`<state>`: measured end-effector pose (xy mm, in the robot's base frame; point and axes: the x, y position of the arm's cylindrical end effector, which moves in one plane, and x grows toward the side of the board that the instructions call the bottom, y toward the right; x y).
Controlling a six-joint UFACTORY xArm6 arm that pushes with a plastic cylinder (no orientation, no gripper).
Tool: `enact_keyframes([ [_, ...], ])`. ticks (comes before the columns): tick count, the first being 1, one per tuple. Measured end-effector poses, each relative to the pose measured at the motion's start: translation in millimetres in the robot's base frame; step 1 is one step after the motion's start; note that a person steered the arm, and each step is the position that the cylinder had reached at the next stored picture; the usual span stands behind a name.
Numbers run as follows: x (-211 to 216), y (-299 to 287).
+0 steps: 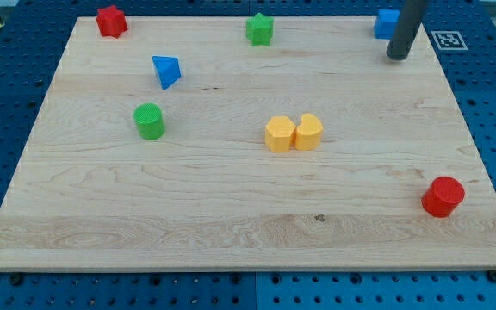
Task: Place the red circle parallel to the red star
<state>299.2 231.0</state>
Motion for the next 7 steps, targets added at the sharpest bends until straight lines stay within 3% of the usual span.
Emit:
enact_keyframes([
  [3, 8, 0],
  [7, 142, 17],
])
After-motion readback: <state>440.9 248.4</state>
